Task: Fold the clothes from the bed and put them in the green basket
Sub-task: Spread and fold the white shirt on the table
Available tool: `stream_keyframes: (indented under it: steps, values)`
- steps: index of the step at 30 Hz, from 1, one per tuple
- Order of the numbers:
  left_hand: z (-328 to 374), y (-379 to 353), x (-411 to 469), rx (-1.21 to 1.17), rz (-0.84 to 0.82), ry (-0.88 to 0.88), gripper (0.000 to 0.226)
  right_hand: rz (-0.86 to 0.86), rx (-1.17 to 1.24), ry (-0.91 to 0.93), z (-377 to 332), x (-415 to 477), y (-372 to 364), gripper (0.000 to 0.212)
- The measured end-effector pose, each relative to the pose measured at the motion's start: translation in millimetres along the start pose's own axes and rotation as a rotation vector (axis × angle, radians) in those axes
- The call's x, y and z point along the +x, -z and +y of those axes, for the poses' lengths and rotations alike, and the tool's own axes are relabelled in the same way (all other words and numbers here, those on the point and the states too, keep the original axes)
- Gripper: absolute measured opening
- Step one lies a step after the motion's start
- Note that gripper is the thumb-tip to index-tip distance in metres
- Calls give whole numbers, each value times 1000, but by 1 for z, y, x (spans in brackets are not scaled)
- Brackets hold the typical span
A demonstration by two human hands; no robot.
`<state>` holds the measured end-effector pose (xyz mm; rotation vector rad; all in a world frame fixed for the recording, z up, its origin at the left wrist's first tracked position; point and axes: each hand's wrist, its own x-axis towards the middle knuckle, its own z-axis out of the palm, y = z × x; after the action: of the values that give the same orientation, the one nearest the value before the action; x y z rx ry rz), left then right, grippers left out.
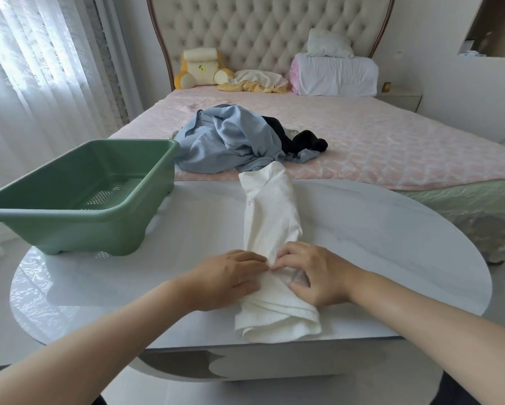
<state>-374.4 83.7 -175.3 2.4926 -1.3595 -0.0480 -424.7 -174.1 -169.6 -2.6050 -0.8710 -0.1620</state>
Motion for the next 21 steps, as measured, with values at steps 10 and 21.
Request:
stream_keyframes:
  steps: [10, 21]
  values:
    - [22, 11, -15, 169, -284, 28, 117, -81, -155, 22, -1, -20, -4, 71]
    - [19, 18, 3, -228, 127, 125, 35, 191, 412, -341, -1, 7, 18, 41]
